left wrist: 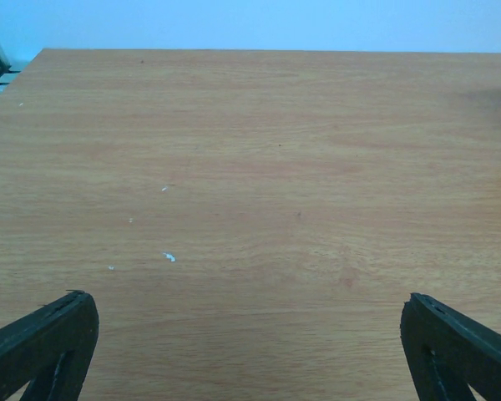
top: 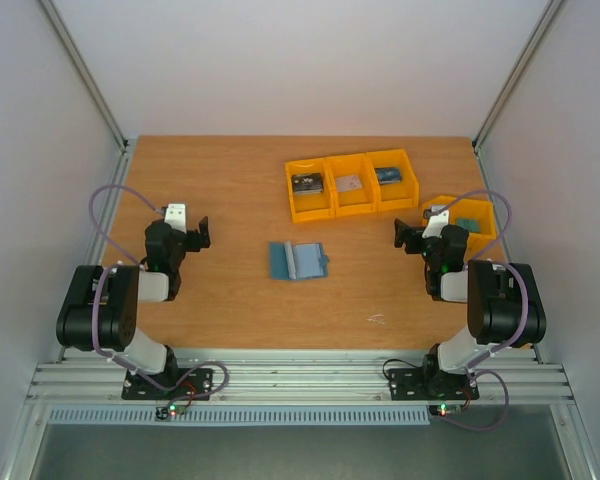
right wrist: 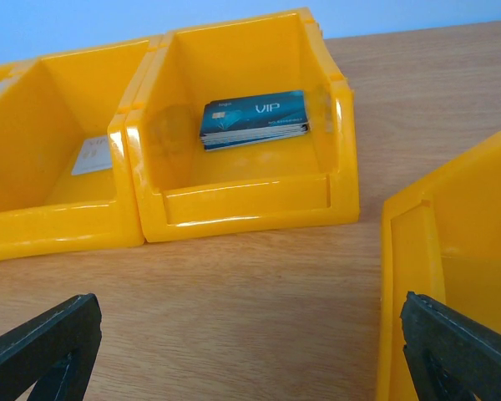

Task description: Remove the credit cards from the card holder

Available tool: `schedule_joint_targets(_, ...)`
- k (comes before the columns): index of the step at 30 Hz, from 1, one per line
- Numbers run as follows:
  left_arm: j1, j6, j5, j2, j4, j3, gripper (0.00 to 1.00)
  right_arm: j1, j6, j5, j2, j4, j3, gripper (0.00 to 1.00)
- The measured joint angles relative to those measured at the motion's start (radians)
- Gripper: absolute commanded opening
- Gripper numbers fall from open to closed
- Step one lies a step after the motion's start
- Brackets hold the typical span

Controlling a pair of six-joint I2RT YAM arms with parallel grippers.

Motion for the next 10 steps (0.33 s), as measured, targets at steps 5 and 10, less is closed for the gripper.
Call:
schedule_joint_targets(5, 0.000, 0.000, -0.007, 0.000, -0.002, 0.002, 0.99, 0.000, -0.001, -0.001, 0.000, -0.001, 0.000, 0.98)
schedule_joint_targets(10, 0.000, 0.000, -0.010, 0.000, -0.003, 0.002, 0.99, 0.000, -0.002, -0.001, 0.000, -0.002, 0.000, 0.98)
